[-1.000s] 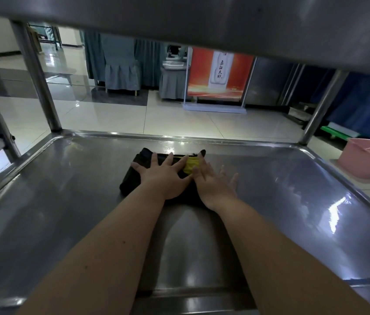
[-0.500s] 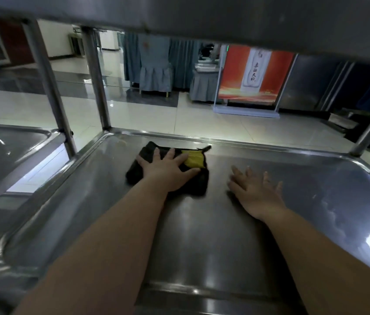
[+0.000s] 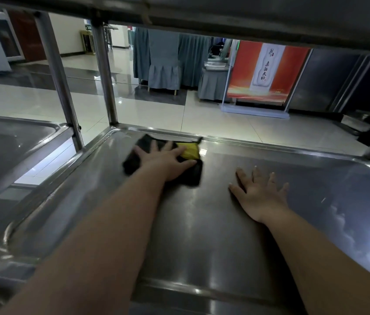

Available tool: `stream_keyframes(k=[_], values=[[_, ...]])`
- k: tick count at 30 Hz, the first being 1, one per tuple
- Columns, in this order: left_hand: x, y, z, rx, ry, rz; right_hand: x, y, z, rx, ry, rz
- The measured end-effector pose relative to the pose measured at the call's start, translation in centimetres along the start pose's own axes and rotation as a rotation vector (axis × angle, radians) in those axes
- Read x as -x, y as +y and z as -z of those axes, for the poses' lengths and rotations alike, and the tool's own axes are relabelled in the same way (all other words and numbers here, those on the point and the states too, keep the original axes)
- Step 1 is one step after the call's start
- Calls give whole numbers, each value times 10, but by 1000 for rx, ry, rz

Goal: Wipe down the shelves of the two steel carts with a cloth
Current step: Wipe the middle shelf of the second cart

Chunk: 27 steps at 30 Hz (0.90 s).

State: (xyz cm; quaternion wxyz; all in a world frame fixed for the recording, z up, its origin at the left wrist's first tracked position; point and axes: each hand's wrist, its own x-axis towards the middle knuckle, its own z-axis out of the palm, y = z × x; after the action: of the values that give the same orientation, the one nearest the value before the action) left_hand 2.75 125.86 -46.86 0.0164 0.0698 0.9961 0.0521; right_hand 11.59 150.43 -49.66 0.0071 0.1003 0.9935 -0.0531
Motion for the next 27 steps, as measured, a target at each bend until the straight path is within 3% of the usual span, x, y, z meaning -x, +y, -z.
stream_keyframes(k=[4, 7, 11, 20, 27], values=[[0, 114, -12, -11, -28, -186, 0, 3, 1, -95, 19, -5], [-4, 133, -14, 12, -60, -218, 2, 6, 4, -131, 46, -29], [-7, 85, -8, 35, -9, -201, 4, 3, 7, -96, 20, 1], [2, -137, 16, 17, 24, 244, 4, -1, 5, -9, 13, 9], [-2, -94, 13, -14, 3, 223, 2, -2, 4, 51, 1, -10]])
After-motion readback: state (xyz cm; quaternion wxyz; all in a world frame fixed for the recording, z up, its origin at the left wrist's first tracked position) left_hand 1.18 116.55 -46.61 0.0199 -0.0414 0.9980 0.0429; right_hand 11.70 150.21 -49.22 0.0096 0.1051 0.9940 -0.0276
